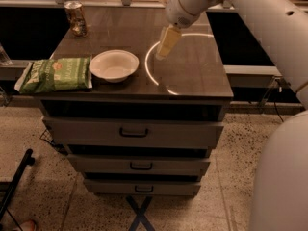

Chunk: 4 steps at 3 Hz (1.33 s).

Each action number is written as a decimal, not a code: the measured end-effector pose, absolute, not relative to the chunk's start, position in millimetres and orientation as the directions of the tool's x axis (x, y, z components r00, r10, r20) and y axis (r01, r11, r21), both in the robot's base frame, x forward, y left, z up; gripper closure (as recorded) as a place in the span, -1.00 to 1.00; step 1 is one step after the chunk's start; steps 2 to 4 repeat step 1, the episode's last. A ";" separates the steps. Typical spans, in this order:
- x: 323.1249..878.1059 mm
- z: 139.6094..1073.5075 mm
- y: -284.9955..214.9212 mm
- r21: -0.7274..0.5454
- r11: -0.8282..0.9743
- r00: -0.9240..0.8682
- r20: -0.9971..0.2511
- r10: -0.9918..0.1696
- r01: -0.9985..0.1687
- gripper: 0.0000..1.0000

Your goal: Move paper bowl near green jalapeno chip bag

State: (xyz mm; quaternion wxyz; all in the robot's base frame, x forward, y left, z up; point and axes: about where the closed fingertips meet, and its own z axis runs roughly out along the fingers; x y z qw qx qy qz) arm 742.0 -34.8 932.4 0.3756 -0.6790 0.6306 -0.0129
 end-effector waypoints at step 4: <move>740.9 930.4 -28.3 -0.528 0.065 0.218 -0.455 -0.863 -0.847 -1.00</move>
Offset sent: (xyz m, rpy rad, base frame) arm 0.0000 0.0000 0.0000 0.0000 0.0000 0.0000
